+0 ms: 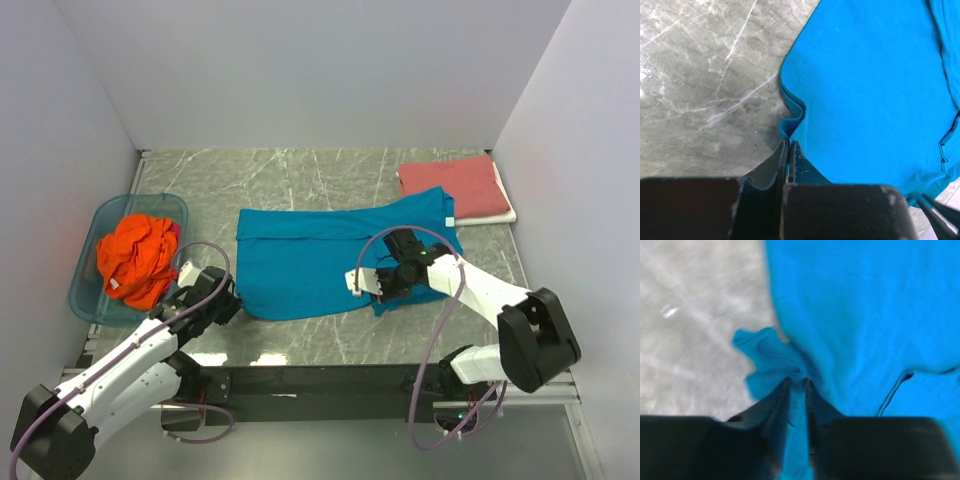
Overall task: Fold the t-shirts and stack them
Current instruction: Fold the tshirt
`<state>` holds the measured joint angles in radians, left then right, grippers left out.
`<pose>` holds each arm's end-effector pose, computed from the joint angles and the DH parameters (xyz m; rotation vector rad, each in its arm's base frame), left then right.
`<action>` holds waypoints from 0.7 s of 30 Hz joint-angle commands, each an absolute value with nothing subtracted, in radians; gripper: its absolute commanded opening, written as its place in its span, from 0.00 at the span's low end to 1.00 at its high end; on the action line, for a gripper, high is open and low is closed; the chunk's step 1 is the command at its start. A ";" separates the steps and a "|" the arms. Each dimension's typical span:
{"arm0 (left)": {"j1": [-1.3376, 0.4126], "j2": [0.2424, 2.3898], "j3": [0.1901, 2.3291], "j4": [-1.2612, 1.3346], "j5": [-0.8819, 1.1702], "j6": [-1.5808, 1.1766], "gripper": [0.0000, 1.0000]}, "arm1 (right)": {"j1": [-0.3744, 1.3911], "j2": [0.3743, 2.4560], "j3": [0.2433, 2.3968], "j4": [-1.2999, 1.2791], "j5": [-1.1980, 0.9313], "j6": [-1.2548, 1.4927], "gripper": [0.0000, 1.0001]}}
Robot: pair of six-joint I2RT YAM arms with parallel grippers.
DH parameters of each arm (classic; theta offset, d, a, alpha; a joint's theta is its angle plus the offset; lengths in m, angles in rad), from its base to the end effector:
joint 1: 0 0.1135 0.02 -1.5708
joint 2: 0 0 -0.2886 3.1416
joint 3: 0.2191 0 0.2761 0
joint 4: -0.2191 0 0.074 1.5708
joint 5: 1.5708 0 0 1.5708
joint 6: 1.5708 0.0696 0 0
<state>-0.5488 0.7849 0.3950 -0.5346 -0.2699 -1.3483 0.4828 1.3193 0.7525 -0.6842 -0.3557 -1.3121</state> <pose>0.1572 -0.0744 0.1579 -1.0821 2.2680 -0.4845 0.2115 0.1382 0.1668 -2.1565 1.6203 0.2684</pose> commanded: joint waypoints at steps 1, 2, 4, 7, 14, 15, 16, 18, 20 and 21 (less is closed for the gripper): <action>-0.549 0.770 0.426 -0.517 -0.290 -1.339 0.00 | 0.494 1.365 0.798 -0.525 -0.309 -1.122 0.29; -0.551 0.769 0.426 -0.517 -0.291 -1.338 0.00 | 0.494 1.365 0.798 -0.500 -0.289 -1.096 0.36; -0.551 0.770 0.426 -0.515 -0.293 -1.335 0.01 | 0.489 1.342 0.795 -0.436 -0.221 -1.033 0.38; -0.551 0.775 0.425 -0.505 -0.293 -1.330 0.00 | 0.468 1.281 0.810 -0.462 -0.247 -1.011 0.40; -0.551 0.793 0.420 -0.483 -0.278 -1.321 0.00 | 0.433 1.134 0.795 -0.764 -0.468 -1.268 0.39; -0.549 0.789 0.420 -0.483 -0.276 -1.319 0.00 | 0.433 1.120 0.781 -0.820 -0.478 -1.304 0.39; -0.551 0.785 0.419 -0.483 -0.276 -1.319 0.00 | 0.433 1.120 0.756 -0.831 -0.479 -1.340 0.38; -0.551 0.776 0.414 -0.480 -0.275 -1.321 0.00 | 0.433 1.135 0.733 -0.831 -0.460 -1.358 0.38; -0.551 0.772 0.413 -0.482 -0.273 -1.322 0.00 | 0.433 1.150 0.701 -0.805 -0.431 -1.345 0.39; -0.549 0.770 0.411 -0.483 -0.272 -1.322 0.00 | 0.433 1.163 0.684 -0.780 -0.426 -1.345 0.39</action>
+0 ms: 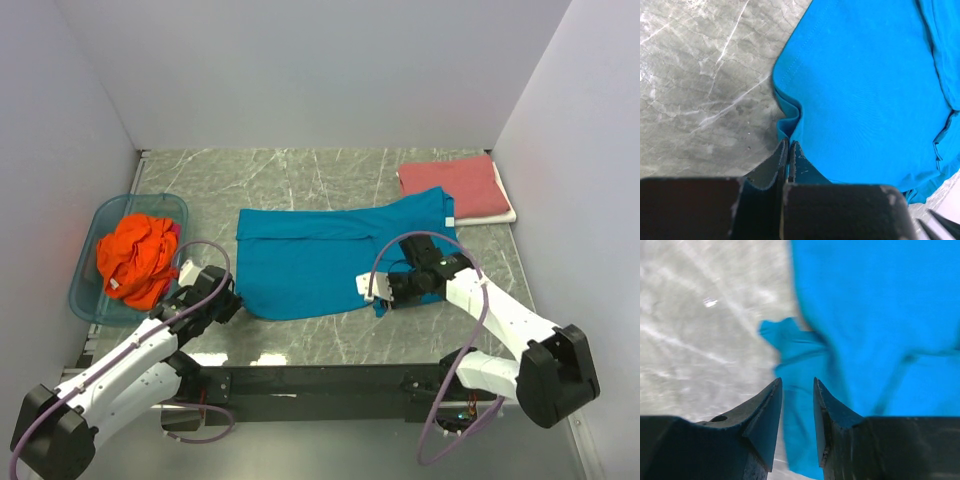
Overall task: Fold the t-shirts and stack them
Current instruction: Fold the tshirt
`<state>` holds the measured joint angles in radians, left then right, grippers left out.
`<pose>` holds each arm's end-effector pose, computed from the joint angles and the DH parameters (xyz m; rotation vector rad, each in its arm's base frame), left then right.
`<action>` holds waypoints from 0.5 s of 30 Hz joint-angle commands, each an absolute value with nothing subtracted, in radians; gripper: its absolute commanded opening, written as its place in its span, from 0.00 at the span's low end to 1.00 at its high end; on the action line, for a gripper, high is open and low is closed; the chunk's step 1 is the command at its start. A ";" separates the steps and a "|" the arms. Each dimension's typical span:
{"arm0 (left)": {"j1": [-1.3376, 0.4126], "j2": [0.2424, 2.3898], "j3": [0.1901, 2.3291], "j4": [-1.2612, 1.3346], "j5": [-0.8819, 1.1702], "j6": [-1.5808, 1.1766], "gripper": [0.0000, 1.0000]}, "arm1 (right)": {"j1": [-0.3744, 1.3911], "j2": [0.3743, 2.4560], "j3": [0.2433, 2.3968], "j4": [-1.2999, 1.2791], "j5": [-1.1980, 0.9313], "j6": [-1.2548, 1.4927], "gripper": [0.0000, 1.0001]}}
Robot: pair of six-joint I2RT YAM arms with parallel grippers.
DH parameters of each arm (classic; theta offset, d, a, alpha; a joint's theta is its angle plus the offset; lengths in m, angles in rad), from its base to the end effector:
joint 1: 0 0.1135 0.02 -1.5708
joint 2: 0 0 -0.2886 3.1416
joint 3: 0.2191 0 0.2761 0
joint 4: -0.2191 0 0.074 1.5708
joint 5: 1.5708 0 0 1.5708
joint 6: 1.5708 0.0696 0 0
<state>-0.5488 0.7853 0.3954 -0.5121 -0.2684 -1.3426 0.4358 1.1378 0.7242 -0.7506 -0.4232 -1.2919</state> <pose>0.1593 -0.0758 0.1599 -1.0719 2.2548 -0.5056 0.1911 0.1205 0.1958 -2.0415 1.5933 0.2842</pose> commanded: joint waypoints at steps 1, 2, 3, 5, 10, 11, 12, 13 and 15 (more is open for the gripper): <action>-0.549 0.770 0.413 -0.485 -0.272 -1.322 0.00 | 0.433 1.167 0.677 -0.767 -0.422 -1.338 0.39; -0.549 0.766 0.413 -0.488 -0.273 -1.322 0.00 | 0.431 1.172 0.673 -0.749 -0.420 -1.336 0.40; -0.549 0.764 0.414 -0.494 -0.275 -1.322 0.00 | 0.433 1.186 0.670 -0.743 -0.416 -1.333 0.40; -0.549 0.761 0.414 -0.497 -0.278 -1.322 0.00 | 0.431 1.201 0.670 -0.730 -0.410 -1.325 0.41; -0.551 0.752 0.411 -0.503 -0.279 -1.325 0.00 | 0.433 1.249 0.664 -0.697 -0.387 -1.315 0.41; -0.551 0.749 0.410 -0.500 -0.279 -1.325 0.00 | 0.433 1.255 0.663 -0.692 -0.384 -1.313 0.41; -0.551 0.750 0.410 -0.500 -0.278 -1.325 0.00 | 0.433 1.262 0.661 -0.684 -0.380 -1.313 0.41; -0.551 0.750 0.410 -0.500 -0.278 -1.325 0.00 | 0.433 1.267 0.661 -0.683 -0.376 -1.312 0.41; -0.549 0.750 0.411 -0.500 -0.279 -1.324 0.00 | 0.433 1.279 0.658 -0.678 -0.371 -1.309 0.40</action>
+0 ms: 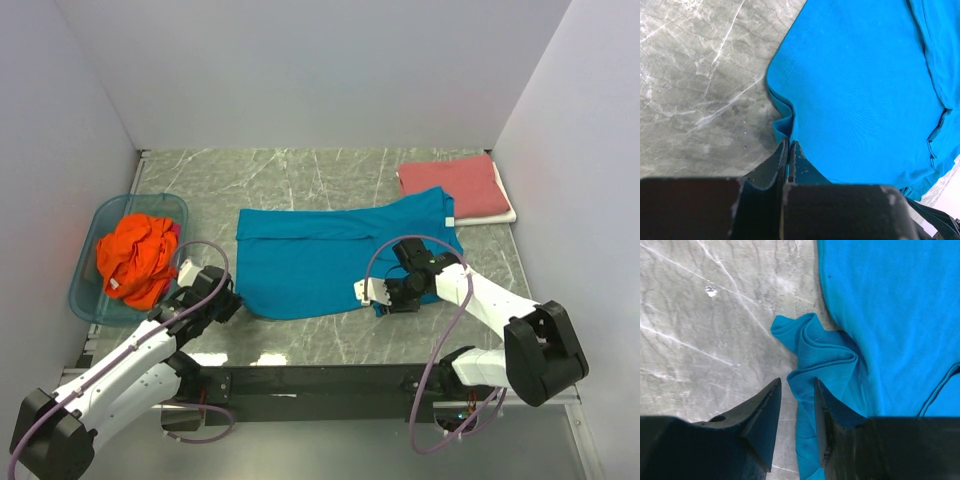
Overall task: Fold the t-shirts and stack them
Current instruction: Fold the tshirt
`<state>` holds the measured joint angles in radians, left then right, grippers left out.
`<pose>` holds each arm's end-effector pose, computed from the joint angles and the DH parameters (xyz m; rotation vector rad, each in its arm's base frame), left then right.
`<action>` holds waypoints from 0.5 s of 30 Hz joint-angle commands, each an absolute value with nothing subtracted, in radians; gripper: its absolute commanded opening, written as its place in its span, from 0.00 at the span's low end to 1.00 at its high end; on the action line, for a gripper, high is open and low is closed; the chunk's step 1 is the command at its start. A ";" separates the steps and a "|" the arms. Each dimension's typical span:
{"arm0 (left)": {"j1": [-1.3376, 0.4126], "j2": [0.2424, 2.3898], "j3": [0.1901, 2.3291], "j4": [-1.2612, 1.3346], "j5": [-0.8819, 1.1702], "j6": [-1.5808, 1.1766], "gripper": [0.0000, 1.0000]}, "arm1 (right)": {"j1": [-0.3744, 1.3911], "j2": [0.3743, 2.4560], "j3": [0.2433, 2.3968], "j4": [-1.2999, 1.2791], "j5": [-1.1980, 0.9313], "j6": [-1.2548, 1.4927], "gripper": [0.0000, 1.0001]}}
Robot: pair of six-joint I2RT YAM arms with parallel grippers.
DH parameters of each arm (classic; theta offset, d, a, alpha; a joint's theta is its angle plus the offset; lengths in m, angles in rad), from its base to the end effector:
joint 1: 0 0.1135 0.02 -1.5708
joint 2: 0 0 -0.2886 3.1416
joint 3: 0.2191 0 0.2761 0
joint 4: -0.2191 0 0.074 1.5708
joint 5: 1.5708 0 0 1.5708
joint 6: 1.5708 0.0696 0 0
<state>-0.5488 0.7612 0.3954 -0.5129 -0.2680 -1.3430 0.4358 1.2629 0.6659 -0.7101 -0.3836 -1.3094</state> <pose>0.1583 -0.0752 0.1636 -1.0688 2.2372 -0.5289 0.1932 0.1187 0.1529 -2.1323 1.6979 0.3266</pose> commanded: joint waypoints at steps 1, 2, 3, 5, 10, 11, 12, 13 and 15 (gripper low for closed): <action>-0.551 0.750 0.411 -0.500 -0.279 -1.324 0.00 | 0.433 1.281 0.660 -0.678 -0.368 -1.307 0.37; -0.549 0.752 0.411 -0.500 -0.279 -1.322 0.00 | 0.433 1.279 0.658 -0.673 -0.368 -1.305 0.35; -0.549 0.752 0.411 -0.500 -0.278 -1.324 0.00 | 0.434 1.276 0.655 -0.673 -0.368 -1.307 0.34; -0.549 0.752 0.411 -0.497 -0.276 -1.324 0.00 | 0.433 1.273 0.653 -0.669 -0.367 -1.304 0.28; -0.549 0.752 0.410 -0.495 -0.275 -1.322 0.00 | 0.423 1.227 0.657 -0.675 -0.380 -1.286 0.04; -0.549 0.752 0.410 -0.495 -0.276 -1.322 0.00 | 0.419 1.218 0.660 -0.680 -0.387 -1.284 0.02; -0.549 0.750 0.410 -0.495 -0.276 -1.322 0.00 | 0.405 1.195 0.667 -0.698 -0.400 -1.281 0.01; -0.551 0.750 0.411 -0.495 -0.276 -1.319 0.00 | 0.388 1.171 0.681 -0.724 -0.405 -1.279 0.00; -0.549 0.747 0.413 -0.494 -0.275 -1.315 0.00 | 0.367 1.142 0.699 -0.761 -0.423 -1.276 0.00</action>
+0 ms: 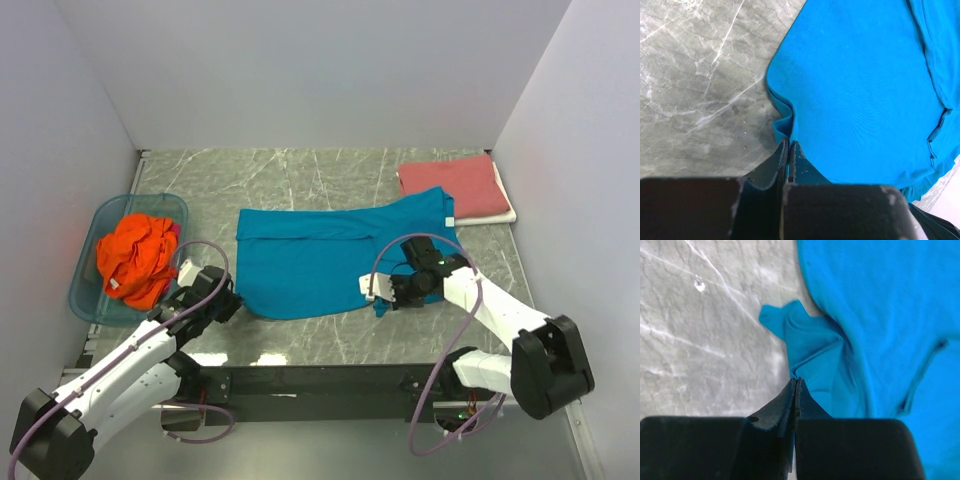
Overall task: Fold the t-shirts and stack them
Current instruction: Fold the tshirt
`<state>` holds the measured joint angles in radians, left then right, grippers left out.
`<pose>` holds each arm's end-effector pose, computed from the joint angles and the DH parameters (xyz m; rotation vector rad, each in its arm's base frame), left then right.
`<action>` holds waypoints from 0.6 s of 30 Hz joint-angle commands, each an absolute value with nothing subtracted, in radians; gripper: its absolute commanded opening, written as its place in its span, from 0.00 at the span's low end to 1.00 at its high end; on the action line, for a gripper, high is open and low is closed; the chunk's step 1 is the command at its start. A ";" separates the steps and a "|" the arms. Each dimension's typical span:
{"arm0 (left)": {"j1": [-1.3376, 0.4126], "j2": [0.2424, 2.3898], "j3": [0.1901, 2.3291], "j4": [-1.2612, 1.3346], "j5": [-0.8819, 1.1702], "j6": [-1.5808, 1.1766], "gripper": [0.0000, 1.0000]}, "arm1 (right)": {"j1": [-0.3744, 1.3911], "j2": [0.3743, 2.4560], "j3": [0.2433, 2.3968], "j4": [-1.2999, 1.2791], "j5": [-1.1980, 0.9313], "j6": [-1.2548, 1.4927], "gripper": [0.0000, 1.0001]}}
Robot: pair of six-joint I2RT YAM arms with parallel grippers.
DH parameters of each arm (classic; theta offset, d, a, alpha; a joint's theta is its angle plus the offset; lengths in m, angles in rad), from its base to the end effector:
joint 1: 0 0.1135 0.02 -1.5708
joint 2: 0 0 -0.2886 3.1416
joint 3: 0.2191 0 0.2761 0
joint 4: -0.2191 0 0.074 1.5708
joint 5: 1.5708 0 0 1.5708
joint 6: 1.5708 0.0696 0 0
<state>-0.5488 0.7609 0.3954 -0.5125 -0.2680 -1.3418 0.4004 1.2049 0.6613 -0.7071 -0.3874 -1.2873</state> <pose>0.1583 -0.0752 0.1637 -1.0672 2.2372 -0.5290 0.1942 0.1107 0.1636 -2.0553 1.7147 0.2887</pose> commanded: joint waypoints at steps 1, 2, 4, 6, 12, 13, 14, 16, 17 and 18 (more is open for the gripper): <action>-0.549 0.747 0.417 -0.495 -0.273 -1.313 0.00 | 0.351 1.128 0.710 -0.779 -0.426 -1.270 0.00; -0.549 0.744 0.419 -0.495 -0.273 -1.312 0.00 | 0.339 1.100 0.722 -0.826 -0.428 -1.266 0.00; -0.549 0.742 0.425 -0.495 -0.273 -1.310 0.00 | 0.295 1.082 0.759 -0.889 -0.423 -1.290 0.00; -0.551 0.739 0.428 -0.497 -0.272 -1.310 0.00 | 0.244 1.054 0.778 -0.986 -0.452 -1.353 0.00; -0.549 0.733 0.449 -0.517 -0.278 -1.301 0.00 | 0.052 0.924 0.730 -1.046 -0.471 -1.422 0.00; -0.549 0.730 0.449 -0.518 -0.279 -1.299 0.00 | -0.025 0.910 0.732 -1.061 -0.483 -1.440 0.00; -0.549 0.724 0.451 -0.518 -0.279 -1.299 0.00 | -0.053 0.891 0.736 -1.093 -0.501 -1.456 0.00; -0.549 0.723 0.454 -0.518 -0.282 -1.296 0.00 | -0.115 0.876 0.749 -1.124 -0.520 -1.509 0.00; -0.549 0.723 0.456 -0.518 -0.282 -1.295 0.00 | -0.162 0.864 0.752 -1.149 -0.531 -1.525 0.00; -0.551 0.724 0.462 -0.520 -0.282 -1.292 0.00 | -0.184 0.858 0.758 -1.158 -0.537 -1.552 0.00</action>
<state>-0.5488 0.7345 0.4156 -0.5213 -0.2680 -1.3190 -0.1196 0.8825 0.7326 -1.0649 -0.4812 -1.4555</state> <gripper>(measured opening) 0.021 0.005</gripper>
